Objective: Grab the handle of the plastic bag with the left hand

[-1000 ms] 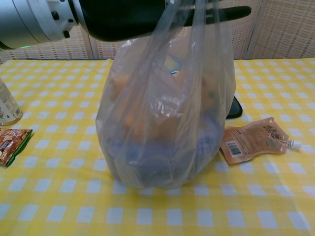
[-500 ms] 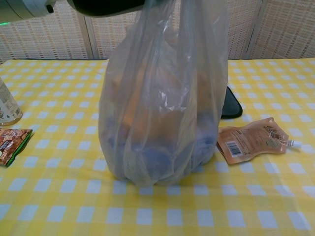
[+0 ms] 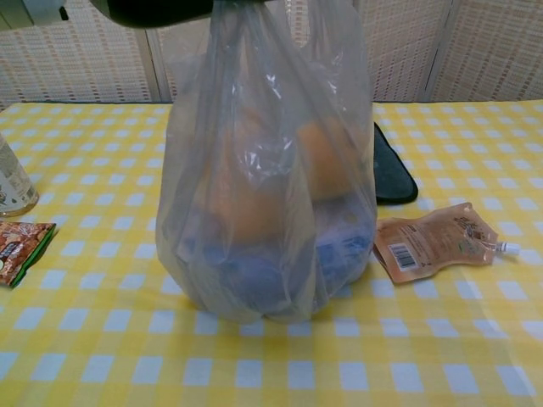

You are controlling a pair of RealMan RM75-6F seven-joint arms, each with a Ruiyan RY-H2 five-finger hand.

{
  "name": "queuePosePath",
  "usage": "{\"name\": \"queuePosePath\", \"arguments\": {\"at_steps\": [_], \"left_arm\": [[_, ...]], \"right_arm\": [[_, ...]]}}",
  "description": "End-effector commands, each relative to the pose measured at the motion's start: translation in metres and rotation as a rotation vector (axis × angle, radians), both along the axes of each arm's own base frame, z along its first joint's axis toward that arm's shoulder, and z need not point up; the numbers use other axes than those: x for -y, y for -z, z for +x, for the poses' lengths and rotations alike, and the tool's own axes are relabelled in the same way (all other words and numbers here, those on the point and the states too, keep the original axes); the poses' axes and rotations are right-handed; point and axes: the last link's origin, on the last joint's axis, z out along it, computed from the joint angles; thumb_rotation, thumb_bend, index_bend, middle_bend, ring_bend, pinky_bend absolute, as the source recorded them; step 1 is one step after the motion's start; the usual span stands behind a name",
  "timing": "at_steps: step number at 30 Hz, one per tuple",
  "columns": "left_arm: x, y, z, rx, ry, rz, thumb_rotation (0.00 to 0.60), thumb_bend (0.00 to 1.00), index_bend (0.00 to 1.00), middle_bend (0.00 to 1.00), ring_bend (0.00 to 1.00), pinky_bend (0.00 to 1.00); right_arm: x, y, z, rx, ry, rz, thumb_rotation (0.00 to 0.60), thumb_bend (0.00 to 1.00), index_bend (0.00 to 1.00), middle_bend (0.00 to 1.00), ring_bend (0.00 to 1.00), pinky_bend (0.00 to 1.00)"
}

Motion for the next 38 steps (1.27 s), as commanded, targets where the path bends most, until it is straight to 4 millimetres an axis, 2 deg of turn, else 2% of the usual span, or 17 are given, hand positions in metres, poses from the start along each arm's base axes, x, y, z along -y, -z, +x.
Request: {"name": "queuePosePath", "arguments": {"at_steps": [1, 7, 12, 15, 19, 23, 25, 27, 31, 38], "left_arm": [[0.000, -0.004, -0.004, 0.001, -0.030, 0.016, 0.600, 0.91, 0.71, 0.92, 0.75, 0.94], [-0.002, -0.015, -0.004, 0.021, -0.074, 0.029, 0.600, 0.92, 0.71, 0.92, 0.75, 0.94], [-0.008, -0.036, 0.005, 0.021, -0.071, 0.070, 0.600, 0.92, 0.71, 0.92, 0.75, 0.94], [-0.015, -0.057, 0.015, 0.001, -0.058, 0.109, 0.600, 0.92, 0.71, 0.92, 0.75, 0.94], [-0.024, -0.091, 0.039, -0.011, -0.042, 0.181, 0.600, 0.92, 0.71, 0.92, 0.75, 0.94], [-0.028, -0.112, 0.056, -0.011, -0.020, 0.228, 0.600, 0.92, 0.71, 0.92, 0.75, 0.94], [-0.036, -0.135, 0.073, 0.010, -0.005, 0.283, 0.600, 0.92, 0.71, 0.92, 0.75, 0.94], [-0.039, -0.145, 0.079, 0.009, -0.013, 0.297, 0.600, 0.92, 0.71, 0.92, 0.75, 0.94], [-0.039, -0.150, 0.083, 0.004, -0.016, 0.299, 0.600, 0.92, 0.71, 0.92, 0.75, 0.94], [-0.042, -0.143, 0.082, -0.021, -0.015, 0.290, 0.600, 0.92, 0.71, 0.92, 0.75, 0.94]], "right_arm": [[0.000, 0.000, 0.000, -0.001, 0.000, 0.000, 0.600, 0.27, 0.00, 0.00, 0.00, 0.00], [0.000, 0.002, 0.001, -0.003, -0.002, 0.009, 0.600, 0.27, 0.00, 0.00, 0.00, 0.00], [-0.001, 0.002, 0.002, -0.001, -0.004, 0.008, 0.600, 0.27, 0.00, 0.00, 0.00, 0.00], [-0.002, 0.000, 0.002, 0.003, -0.006, 0.001, 0.600, 0.27, 0.00, 0.00, 0.00, 0.00], [-0.002, -0.001, 0.001, 0.006, -0.004, -0.003, 0.600, 0.27, 0.00, 0.00, 0.00, 0.00], [-0.002, 0.000, 0.001, 0.008, -0.002, 0.004, 0.600, 0.27, 0.00, 0.00, 0.00, 0.00], [-0.001, 0.000, 0.001, 0.012, -0.001, 0.010, 0.600, 0.27, 0.00, 0.00, 0.00, 0.00], [0.001, -0.001, 0.000, 0.015, 0.005, 0.008, 0.600, 0.27, 0.00, 0.00, 0.00, 0.00], [0.003, -0.002, -0.002, 0.015, 0.015, 0.007, 0.600, 0.27, 0.00, 0.00, 0.00, 0.00], [0.003, -0.003, -0.004, 0.019, 0.023, 0.005, 0.600, 0.27, 0.00, 0.00, 0.00, 0.00]]}}
